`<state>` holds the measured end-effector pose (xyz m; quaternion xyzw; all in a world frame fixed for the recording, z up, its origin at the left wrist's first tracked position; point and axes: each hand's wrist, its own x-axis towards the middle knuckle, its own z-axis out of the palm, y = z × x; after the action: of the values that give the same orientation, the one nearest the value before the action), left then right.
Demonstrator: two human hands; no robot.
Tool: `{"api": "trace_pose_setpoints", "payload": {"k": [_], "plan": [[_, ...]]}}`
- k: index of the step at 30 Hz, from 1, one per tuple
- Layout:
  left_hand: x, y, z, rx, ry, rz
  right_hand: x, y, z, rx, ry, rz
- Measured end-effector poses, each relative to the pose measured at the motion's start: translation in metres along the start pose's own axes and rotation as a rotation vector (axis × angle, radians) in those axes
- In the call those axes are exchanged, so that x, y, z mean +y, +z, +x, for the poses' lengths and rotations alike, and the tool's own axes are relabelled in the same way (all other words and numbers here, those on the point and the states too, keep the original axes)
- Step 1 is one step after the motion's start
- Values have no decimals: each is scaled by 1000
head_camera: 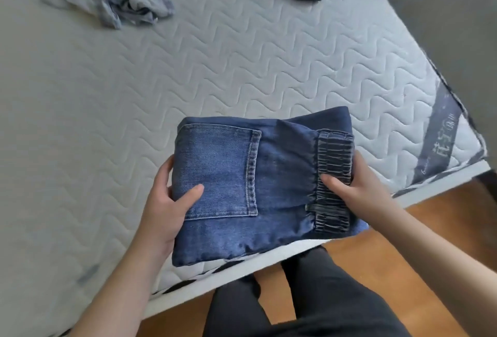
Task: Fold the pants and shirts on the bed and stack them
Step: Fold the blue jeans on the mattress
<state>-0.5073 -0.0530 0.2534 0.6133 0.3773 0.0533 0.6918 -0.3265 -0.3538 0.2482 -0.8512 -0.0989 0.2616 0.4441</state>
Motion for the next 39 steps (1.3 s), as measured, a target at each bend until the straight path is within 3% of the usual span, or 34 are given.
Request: {"api": "trace_pose_setpoints", "payload": {"k": [8, 14, 24, 33, 39], "plan": [[75, -4, -63, -239, 118, 9, -56, -34, -129, 268, -31, 88], [100, 31, -94, -448, 156, 86, -49, -47, -219, 500, -22, 95], [115, 180, -174, -841, 209, 227, 16, -107, -365, 977, 87, 223], [70, 332, -302, -1018, 247, 426, 100, -176, -515, 1183, 237, 310], [47, 398, -350, -1073, 213, 442, 139, -213, -555, 1208, 291, 286]]}}
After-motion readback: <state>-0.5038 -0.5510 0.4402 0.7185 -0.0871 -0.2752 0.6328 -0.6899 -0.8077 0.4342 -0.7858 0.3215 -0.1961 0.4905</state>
